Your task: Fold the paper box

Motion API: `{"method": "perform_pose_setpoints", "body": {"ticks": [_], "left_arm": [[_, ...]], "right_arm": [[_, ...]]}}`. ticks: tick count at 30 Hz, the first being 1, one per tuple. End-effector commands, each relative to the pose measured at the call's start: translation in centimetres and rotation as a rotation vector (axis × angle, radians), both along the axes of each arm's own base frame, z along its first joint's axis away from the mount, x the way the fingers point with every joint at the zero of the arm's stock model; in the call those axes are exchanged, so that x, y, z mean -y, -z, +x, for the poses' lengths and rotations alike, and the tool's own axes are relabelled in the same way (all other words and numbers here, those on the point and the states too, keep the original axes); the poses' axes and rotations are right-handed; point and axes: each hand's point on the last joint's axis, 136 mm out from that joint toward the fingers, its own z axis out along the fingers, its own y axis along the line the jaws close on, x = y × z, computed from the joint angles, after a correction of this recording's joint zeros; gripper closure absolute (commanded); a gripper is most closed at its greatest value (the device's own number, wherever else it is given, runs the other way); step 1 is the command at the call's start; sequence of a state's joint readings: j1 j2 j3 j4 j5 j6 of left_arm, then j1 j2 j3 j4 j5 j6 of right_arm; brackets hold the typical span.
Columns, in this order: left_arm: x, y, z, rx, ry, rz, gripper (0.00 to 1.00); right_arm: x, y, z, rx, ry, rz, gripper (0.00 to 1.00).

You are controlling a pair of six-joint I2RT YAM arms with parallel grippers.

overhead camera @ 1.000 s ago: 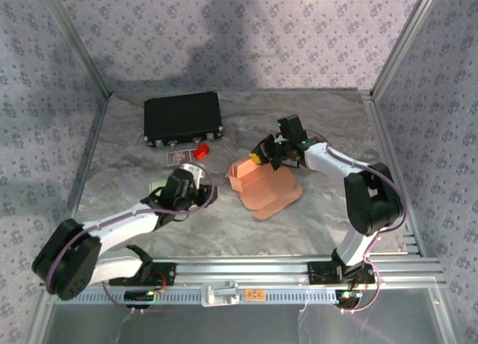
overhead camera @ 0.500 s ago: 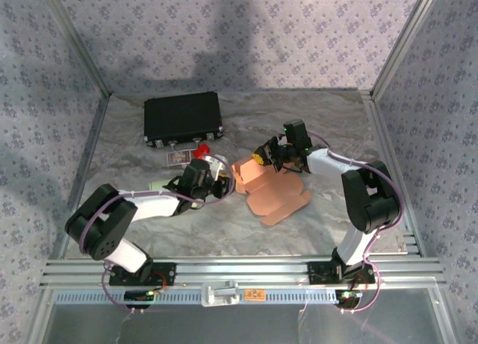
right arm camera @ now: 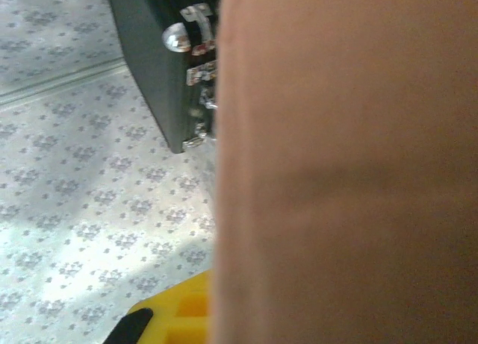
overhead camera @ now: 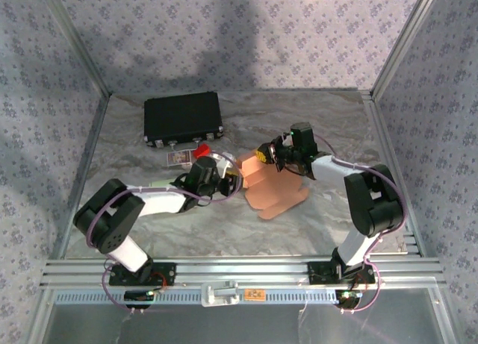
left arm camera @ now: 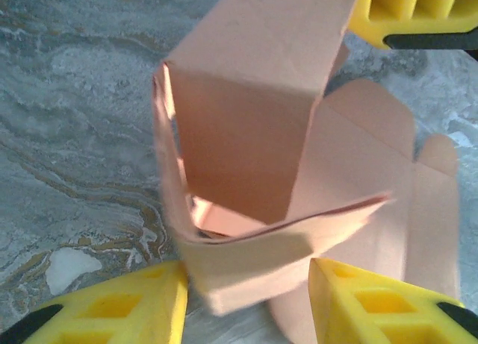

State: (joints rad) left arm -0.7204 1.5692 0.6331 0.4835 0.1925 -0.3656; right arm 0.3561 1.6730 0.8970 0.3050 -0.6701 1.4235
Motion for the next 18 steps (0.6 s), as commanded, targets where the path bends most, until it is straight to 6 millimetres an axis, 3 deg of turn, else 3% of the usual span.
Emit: {"method": "perform_pose_setpoints", "body": {"ticks": [1, 6, 9, 13, 18], "left_arm": [[-1.3, -2.0, 0.0, 0.043, -0.024, -0.001, 0.53], [-4.5, -1.4, 0.3, 0.025, -0.048, 0.051, 0.52], [-5.3, -1.0, 0.7, 0.008, -0.028, 0.080, 0.53], [-5.1, -0.4, 1.7, -0.002, 0.014, 0.091, 0.55], [-3.3, -0.3, 2.8, 0.002, 0.066, 0.081, 0.56]], "right_arm": [[-1.0, -3.6, 0.7, 0.081, -0.007, 0.060, 1.00], [-2.2, -1.7, 1.2, 0.082, -0.040, 0.074, 1.00], [-2.5, -1.1, 1.8, 0.088, -0.040, 0.097, 1.00], [-2.8, -0.5, 2.0, 0.078, -0.054, 0.094, 1.00], [-2.7, -0.2, 2.4, 0.074, -0.048, 0.098, 1.00]]}}
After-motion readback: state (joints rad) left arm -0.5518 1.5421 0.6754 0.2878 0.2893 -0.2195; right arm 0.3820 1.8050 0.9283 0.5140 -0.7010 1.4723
